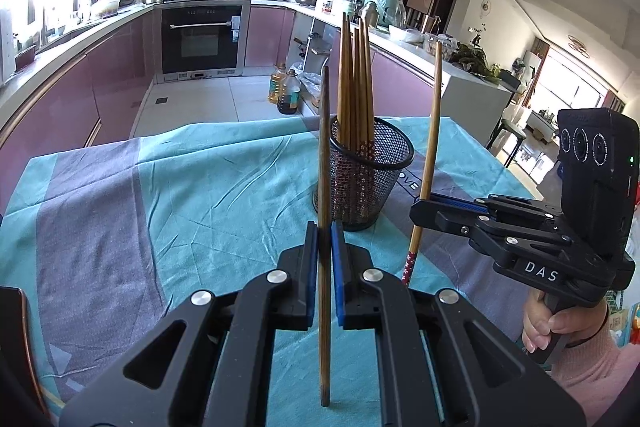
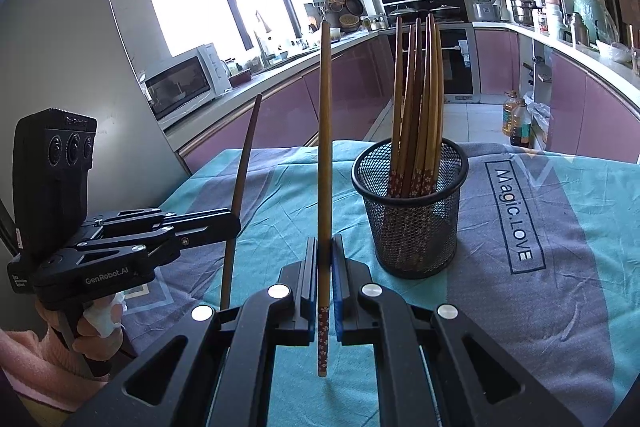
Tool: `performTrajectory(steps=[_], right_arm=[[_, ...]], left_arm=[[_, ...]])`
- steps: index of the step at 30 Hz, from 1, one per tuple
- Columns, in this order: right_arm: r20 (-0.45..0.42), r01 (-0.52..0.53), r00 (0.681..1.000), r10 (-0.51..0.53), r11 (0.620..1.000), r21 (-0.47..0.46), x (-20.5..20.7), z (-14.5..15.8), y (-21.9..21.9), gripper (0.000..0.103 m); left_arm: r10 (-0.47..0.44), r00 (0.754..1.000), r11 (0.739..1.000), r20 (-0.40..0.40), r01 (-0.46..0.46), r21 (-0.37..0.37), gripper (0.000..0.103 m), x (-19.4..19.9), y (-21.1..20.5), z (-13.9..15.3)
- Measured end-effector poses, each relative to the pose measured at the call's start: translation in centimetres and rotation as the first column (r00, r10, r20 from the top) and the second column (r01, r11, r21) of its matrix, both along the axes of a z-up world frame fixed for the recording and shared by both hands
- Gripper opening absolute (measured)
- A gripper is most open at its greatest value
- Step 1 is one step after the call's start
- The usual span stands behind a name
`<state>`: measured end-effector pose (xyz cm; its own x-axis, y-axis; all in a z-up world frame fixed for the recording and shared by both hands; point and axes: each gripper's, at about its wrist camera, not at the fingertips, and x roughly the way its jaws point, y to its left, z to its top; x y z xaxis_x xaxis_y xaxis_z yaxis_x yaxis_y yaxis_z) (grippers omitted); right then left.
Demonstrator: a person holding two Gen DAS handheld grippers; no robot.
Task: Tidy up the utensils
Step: 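Lift both held chopsticks upright and raise them toward the mesh holder, then carry both upright chopsticks over the mesh holder's rim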
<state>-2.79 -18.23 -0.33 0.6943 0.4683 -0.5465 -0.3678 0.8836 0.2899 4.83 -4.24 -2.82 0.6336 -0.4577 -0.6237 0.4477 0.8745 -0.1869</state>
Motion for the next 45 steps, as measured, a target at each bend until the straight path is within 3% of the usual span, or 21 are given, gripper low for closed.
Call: performTrajectory(steps=[45], right_arm=[[0.082, 0.037, 0.996, -0.038, 0.999, 0.009, 0.1, 2.5, -1.3, 0.006]], left_arm=[[-0.033, 0.998, 0.999, 0.057, 0.035, -0.037, 0.007, -0.2, 0.1, 2.5]])
